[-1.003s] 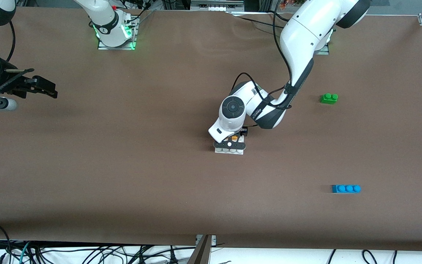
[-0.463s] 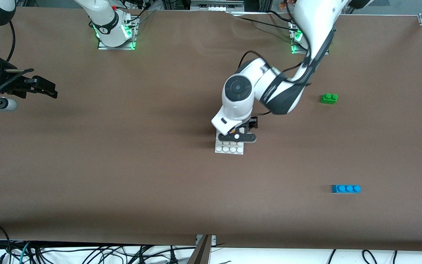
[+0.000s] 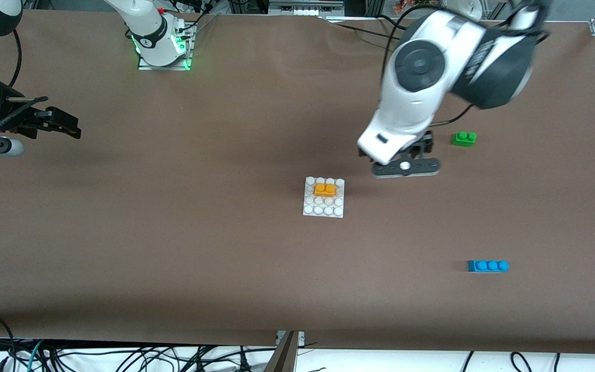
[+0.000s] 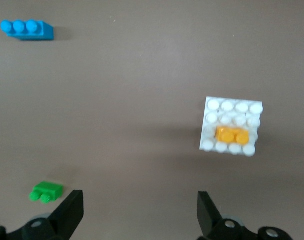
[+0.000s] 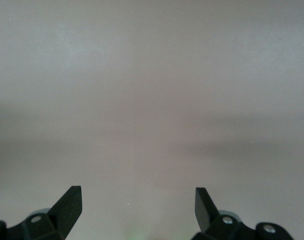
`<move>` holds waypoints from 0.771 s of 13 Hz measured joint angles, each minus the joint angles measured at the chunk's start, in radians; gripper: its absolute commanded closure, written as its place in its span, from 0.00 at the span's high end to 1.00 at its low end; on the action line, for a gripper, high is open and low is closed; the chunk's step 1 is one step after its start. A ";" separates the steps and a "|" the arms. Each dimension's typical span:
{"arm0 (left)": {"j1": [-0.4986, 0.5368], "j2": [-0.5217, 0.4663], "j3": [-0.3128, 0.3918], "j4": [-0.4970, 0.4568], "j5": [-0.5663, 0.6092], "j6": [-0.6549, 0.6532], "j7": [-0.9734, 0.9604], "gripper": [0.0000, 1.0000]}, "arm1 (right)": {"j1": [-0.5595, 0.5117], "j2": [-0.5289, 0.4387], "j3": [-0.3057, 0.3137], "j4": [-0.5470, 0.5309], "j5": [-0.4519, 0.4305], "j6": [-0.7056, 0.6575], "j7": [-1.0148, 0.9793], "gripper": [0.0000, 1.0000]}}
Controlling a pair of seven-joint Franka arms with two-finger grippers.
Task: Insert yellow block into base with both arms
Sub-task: 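Open the left gripper and lift it off the yellow block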
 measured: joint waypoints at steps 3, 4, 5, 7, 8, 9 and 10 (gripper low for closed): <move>0.161 -0.069 0.006 -0.006 -0.057 -0.063 0.211 1.00 | 0.001 0.000 0.000 0.000 0.000 0.003 0.000 1.00; 0.195 -0.086 0.016 -0.010 -0.063 -0.066 0.271 1.00 | 0.002 0.000 0.000 0.000 0.000 0.005 0.000 1.00; 0.214 -0.107 0.038 -0.021 -0.073 -0.067 0.308 1.00 | 0.002 0.000 0.000 0.000 0.000 0.008 0.000 1.00; 0.219 -0.177 0.109 -0.088 -0.126 -0.047 0.395 1.00 | 0.002 0.000 0.000 0.000 0.000 0.011 0.000 1.00; 0.220 -0.226 0.138 -0.151 -0.140 -0.012 0.447 1.00 | 0.002 0.000 0.000 0.000 0.000 0.012 0.000 1.00; 0.224 -0.272 0.155 -0.215 -0.142 0.029 0.472 1.00 | 0.002 0.000 0.000 0.000 0.000 0.012 0.000 1.00; 0.235 -0.308 0.162 -0.265 -0.142 0.057 0.484 1.00 | 0.002 0.000 0.001 0.000 0.000 0.013 0.000 1.00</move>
